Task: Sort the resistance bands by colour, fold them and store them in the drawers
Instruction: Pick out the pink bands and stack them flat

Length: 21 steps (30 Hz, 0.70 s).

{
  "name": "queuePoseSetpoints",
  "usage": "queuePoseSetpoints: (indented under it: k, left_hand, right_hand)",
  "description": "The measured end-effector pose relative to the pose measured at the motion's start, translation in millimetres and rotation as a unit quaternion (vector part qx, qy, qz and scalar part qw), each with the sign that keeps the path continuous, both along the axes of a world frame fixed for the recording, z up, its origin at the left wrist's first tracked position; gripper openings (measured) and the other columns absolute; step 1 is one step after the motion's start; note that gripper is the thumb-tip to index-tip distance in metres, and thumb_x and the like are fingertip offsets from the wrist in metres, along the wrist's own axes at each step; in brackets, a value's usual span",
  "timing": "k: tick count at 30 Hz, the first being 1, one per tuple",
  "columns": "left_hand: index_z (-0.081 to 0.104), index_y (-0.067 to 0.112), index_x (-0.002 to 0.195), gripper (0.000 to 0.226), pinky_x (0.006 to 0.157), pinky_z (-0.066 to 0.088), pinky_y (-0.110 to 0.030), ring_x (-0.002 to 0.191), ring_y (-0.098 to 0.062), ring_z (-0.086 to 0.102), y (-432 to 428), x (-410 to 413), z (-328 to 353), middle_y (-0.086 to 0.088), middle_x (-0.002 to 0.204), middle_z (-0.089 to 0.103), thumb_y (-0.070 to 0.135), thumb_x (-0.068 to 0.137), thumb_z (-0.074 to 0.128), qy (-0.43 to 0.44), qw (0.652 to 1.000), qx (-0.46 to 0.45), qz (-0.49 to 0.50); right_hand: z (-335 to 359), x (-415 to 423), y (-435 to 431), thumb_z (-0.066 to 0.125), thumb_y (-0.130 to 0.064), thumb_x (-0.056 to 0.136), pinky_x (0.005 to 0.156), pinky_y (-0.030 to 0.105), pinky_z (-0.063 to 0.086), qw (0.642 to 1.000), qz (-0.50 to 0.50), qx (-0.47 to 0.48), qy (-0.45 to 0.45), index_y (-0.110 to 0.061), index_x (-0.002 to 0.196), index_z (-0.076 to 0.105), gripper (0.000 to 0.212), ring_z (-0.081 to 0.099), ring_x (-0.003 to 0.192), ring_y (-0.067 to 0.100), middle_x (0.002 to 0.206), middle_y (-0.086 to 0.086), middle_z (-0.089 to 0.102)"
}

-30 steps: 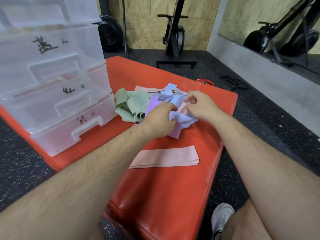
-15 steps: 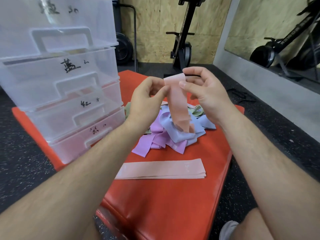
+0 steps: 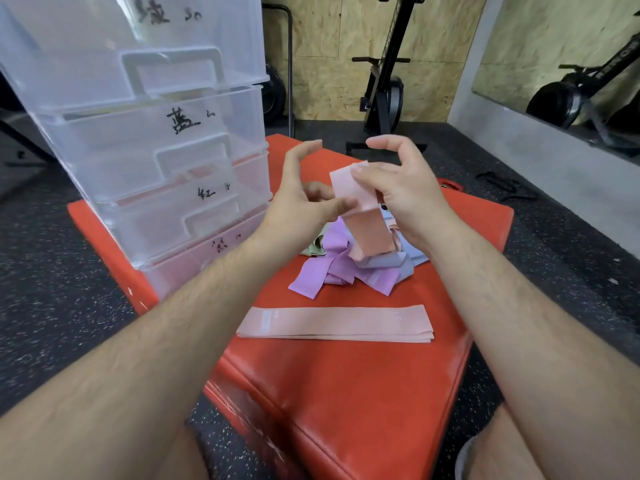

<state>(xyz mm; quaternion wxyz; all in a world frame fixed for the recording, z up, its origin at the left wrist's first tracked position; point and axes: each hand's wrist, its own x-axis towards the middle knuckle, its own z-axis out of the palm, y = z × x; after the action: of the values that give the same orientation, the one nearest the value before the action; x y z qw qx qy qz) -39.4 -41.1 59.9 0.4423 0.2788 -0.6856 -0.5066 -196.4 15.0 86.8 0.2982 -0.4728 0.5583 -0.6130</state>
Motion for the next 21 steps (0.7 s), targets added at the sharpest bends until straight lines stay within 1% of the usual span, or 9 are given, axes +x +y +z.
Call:
queuePoseSetpoints:
  k: [2, 5, 8, 11, 12, 14, 15, 18, 21]
  left_hand:
    - [0.043, 0.028, 0.123, 0.061, 0.064, 0.050, -0.023, 0.067, -0.019, 0.056, 0.2, 4.4, 3.9, -0.008, 0.071, 0.055, 0.002, 0.080, 0.078, 0.015, 0.999, -0.011, 0.029]
    - [0.055, 0.020, 0.102, 0.031, 0.065, 0.051, -0.030, 0.063, -0.018, 0.054, -1.7, 8.9, 8.3, -0.011, 0.072, 0.054, -0.001, 0.084, 0.071, 0.049, 0.997, 0.003, 0.056]
    - [0.071, 0.016, 0.090, 0.012, 0.068, 0.053, -0.034, 0.068, -0.014, 0.060, -7.4, 13.6, 6.8, -0.006, 0.076, 0.065, 0.006, 0.086, 0.071, 0.026, 0.996, 0.032, 0.077]
    - [0.075, 0.019, 0.093, 0.010, 0.083, 0.057, -0.043, 0.078, -0.016, 0.064, -7.2, 18.3, 5.0, -0.013, 0.086, 0.071, 0.022, 0.083, 0.077, -0.036, 0.998, 0.015, 0.059]
    - [0.075, 0.022, 0.091, 0.011, 0.083, 0.055, -0.035, 0.078, -0.013, 0.062, -6.3, 19.7, 4.1, -0.012, 0.088, 0.069, 0.028, 0.082, 0.078, -0.074, 0.996, -0.013, 0.054]
    - [0.073, 0.029, 0.090, 0.010, 0.072, 0.043, -0.007, 0.076, -0.005, 0.053, -6.2, 22.0, 1.4, -0.002, 0.092, 0.057, 0.034, 0.083, 0.078, -0.162, 0.978, -0.100, 0.089]
    - [0.073, 0.030, 0.091, 0.009, 0.069, 0.038, -0.004, 0.077, -0.004, 0.049, -6.7, 23.6, 0.8, 0.001, 0.096, 0.050, 0.034, 0.084, 0.076, -0.184, 0.967, -0.132, 0.115]
    - [0.075, 0.022, 0.089, 0.010, 0.070, 0.037, -0.007, 0.082, -0.008, 0.050, -9.4, 29.2, 0.4, 0.000, 0.097, 0.050, 0.032, 0.089, 0.071, -0.189, 0.958, -0.167, 0.136]
    - [0.072, 0.015, 0.085, 0.013, 0.065, 0.039, -0.013, 0.077, -0.010, 0.057, -11.5, 34.4, 2.6, -0.003, 0.085, 0.065, 0.024, 0.092, 0.066, -0.186, 0.957, -0.189, 0.117]
  right_hand:
    - [1.5, 1.2, 1.5, 0.072, -0.015, 0.088, 0.073, 0.031, 0.055, 0.999, 0.032, 0.002, -0.008, -0.024, 0.122, 0.058, 0.038, 0.068, 0.081, 0.017, 0.095, 0.008, 0.073]
    - [-1.2, 0.4, 4.5, 0.070, -0.005, 0.085, 0.080, 0.032, 0.054, 0.994, 0.093, 0.040, 0.046, -0.026, 0.121, 0.061, 0.043, 0.067, 0.083, 0.015, 0.094, 0.008, 0.071]
    - [-9.6, 5.1, 2.4, 0.067, 0.006, 0.082, 0.080, 0.029, 0.055, 0.986, 0.105, 0.051, 0.116, -0.019, 0.110, 0.068, 0.038, 0.066, 0.083, 0.011, 0.092, 0.004, 0.072]
    - [-17.6, 10.6, -2.9, 0.068, 0.004, 0.086, 0.081, 0.028, 0.056, 0.984, 0.077, 0.033, 0.160, -0.022, 0.099, 0.072, 0.029, 0.067, 0.087, 0.011, 0.097, 0.006, 0.074]
    - [-18.9, 11.7, -3.9, 0.069, 0.000, 0.087, 0.082, 0.029, 0.056, 0.984, 0.067, 0.028, 0.163, -0.023, 0.097, 0.073, 0.025, 0.067, 0.088, 0.012, 0.098, 0.009, 0.074]
    - [-20.8, 13.6, -4.9, 0.070, -0.005, 0.088, 0.080, 0.028, 0.054, 0.984, 0.055, 0.023, 0.165, -0.023, 0.096, 0.074, 0.020, 0.066, 0.085, 0.010, 0.098, 0.010, 0.074]
    - [-21.5, 14.9, -5.3, 0.069, -0.007, 0.088, 0.079, 0.026, 0.054, 0.983, 0.055, 0.022, 0.171, -0.023, 0.096, 0.074, 0.018, 0.065, 0.083, 0.009, 0.096, 0.008, 0.074]
    - [-23.9, 19.1, -6.4, 0.070, -0.017, 0.088, 0.072, 0.024, 0.050, 0.981, 0.053, 0.021, 0.186, -0.027, 0.094, 0.074, 0.012, 0.058, 0.075, 0.009, 0.084, 0.000, 0.066]
    - [-27.0, 20.3, -9.6, 0.070, -0.024, 0.088, 0.082, 0.023, 0.046, 0.975, 0.044, 0.041, 0.215, -0.031, 0.098, 0.070, 0.012, 0.058, 0.091, 0.010, 0.104, -0.001, 0.062]
